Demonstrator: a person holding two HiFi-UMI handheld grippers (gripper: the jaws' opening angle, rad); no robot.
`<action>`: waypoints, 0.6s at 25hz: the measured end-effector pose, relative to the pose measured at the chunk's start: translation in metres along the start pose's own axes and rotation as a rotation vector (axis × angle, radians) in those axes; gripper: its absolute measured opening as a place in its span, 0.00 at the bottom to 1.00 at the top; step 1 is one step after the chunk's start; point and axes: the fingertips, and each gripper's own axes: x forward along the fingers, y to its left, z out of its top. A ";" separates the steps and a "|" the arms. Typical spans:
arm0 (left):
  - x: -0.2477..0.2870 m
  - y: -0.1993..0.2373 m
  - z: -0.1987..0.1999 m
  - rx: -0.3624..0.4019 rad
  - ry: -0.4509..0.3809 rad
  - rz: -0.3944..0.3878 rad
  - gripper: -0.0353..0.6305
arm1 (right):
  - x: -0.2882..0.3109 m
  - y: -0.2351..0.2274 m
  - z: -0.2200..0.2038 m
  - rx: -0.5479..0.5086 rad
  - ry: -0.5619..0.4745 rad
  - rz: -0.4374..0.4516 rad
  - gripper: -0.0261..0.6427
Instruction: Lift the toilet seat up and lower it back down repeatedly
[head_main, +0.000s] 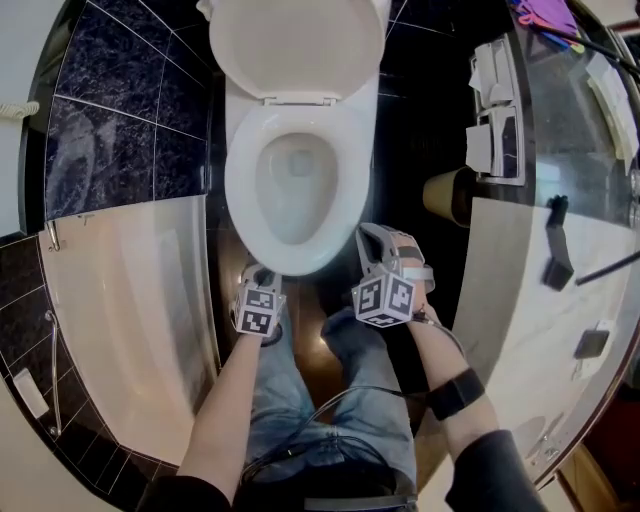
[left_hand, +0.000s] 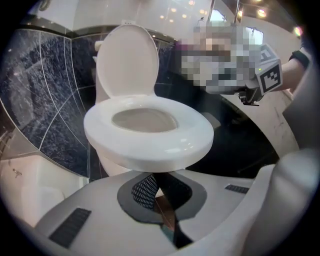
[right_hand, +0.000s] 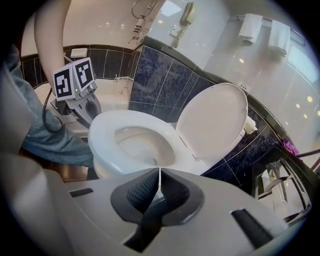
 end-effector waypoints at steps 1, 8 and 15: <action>0.004 0.000 -0.005 0.003 0.012 -0.005 0.05 | 0.003 0.004 0.000 -0.004 -0.001 0.007 0.08; 0.026 0.001 -0.035 -0.009 0.124 -0.027 0.05 | 0.013 0.011 0.002 -0.025 -0.005 0.021 0.08; 0.023 0.009 -0.045 -0.009 0.181 -0.028 0.05 | 0.015 0.003 0.003 -0.018 -0.005 0.010 0.08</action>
